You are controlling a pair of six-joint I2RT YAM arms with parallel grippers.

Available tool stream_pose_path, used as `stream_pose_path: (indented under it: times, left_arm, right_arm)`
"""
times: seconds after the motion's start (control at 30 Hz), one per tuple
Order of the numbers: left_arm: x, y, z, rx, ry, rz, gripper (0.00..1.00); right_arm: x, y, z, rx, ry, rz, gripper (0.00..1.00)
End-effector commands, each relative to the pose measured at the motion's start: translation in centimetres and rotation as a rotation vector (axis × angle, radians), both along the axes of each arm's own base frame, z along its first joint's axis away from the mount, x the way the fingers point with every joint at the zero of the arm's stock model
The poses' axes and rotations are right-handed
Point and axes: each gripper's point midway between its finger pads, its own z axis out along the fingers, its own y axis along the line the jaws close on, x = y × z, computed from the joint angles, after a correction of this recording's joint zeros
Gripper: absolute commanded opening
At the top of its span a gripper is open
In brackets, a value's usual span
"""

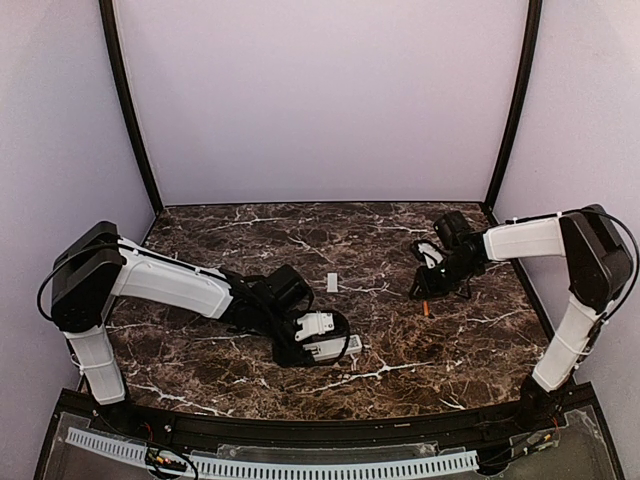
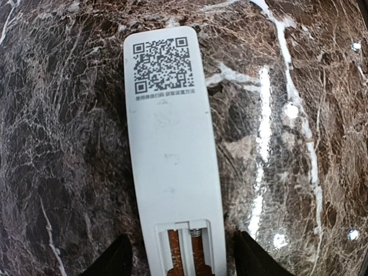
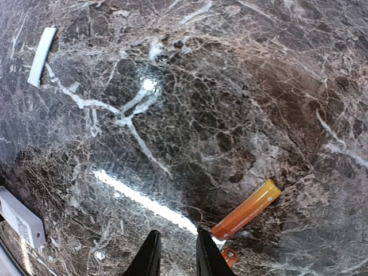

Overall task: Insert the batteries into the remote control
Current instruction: Place the remote control without batteries at the center of the board, then pick up the battery at the center of the board.

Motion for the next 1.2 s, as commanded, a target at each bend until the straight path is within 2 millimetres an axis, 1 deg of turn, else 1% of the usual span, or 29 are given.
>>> stream_pose_path:
  times: [0.0, 0.13, 0.17, 0.23, 0.27, 0.4, 0.5, 0.63, 0.77, 0.8, 0.83, 0.87, 0.9, 0.93, 0.97, 1.0, 1.03, 1.17]
  left_arm:
    - [-0.6, 0.8, -0.6, 0.047, 0.027, 0.003, 0.65]
    - [-0.4, 0.3, 0.3, 0.013, 0.015, 0.008, 0.78]
    - [-0.4, 0.2, 0.5, 0.004, 0.012, 0.009, 0.86]
    - [-0.2, -0.1, 1.1, -0.022, -0.001, 0.015, 0.97]
    - [-0.1, -0.2, 1.6, -0.038, -0.008, 0.016, 0.98]
    - [0.1, -0.7, 3.2, -0.112, -0.036, 0.032, 0.99]
    - [0.9, -1.1, 4.8, -0.171, -0.091, 0.064, 0.99]
    - [2.0, -0.7, 6.4, -0.206, -0.161, 0.108, 0.99]
    - [3.1, 0.1, 8.1, -0.245, -0.196, 0.168, 0.99]
    - [3.1, 0.4, 8.0, -0.246, -0.186, 0.184, 0.99]
    - [3.6, 0.4, 9.0, -0.283, -0.202, 0.199, 0.99]
    - [3.7, 0.6, 9.1, -0.298, -0.202, 0.216, 0.98]
    - [4.0, 0.9, 9.7, -0.316, -0.213, 0.231, 0.99]
    - [4.2, 1.2, 9.7, -0.324, -0.215, 0.252, 0.99]
    - [4.5, 1.5, 10.2, -0.342, -0.225, 0.268, 0.99]
    - [4.6, 1.9, 10.2, -0.351, -0.224, 0.286, 0.99]
    - [4.7, 2.1, 10.8, -0.37, -0.233, 0.299, 0.99]
    - [5.5, 3.8, 11.0, -0.4, -0.241, 0.378, 0.99]
  right_arm:
    - [1.0, -1.0, 0.6, -0.056, -0.042, -0.024, 0.21]
    - [1.2, -1.9, 1.1, -0.104, -0.063, -0.042, 0.2]
    - [1.3, -2.2, 1.1, -0.122, -0.066, -0.049, 0.2]
    - [1.5, -2.7, 1.1, -0.146, -0.073, -0.061, 0.2]
    - [1.6, -2.7, 1.2, -0.15, -0.077, -0.065, 0.2]
    - [1.9, -2.8, 1.2, -0.151, -0.084, -0.073, 0.2]
    - [1.9, -2.6, 0.7, -0.153, -0.071, -0.065, 0.2]
    - [1.9, -2.3, 0.0, -0.155, -0.056, -0.054, 0.22]
    - [1.9, -2.1, -0.9, -0.167, -0.043, -0.045, 0.22]
    - [1.9, -2.1, -1.1, -0.168, -0.04, -0.044, 0.22]
    - [1.9, -2.0, -1.2, -0.167, -0.039, -0.041, 0.22]
    - [1.8, -1.9, -1.4, -0.168, -0.036, -0.039, 0.21]
    - [1.8, -1.8, -1.6, -0.17, -0.033, -0.037, 0.21]
    - [1.7, -1.8, -1.8, -0.174, -0.03, -0.034, 0.21]
    - [1.7, -1.7, -2.0, -0.179, -0.028, -0.032, 0.21]
    - [1.7, -1.5, -2.2, -0.184, -0.028, -0.026, 0.2]
    - [1.7, -1.4, -2.4, -0.189, -0.027, -0.02, 0.19]
    - [1.8, -0.7, -2.8, -0.226, -0.041, 0.014, 0.15]
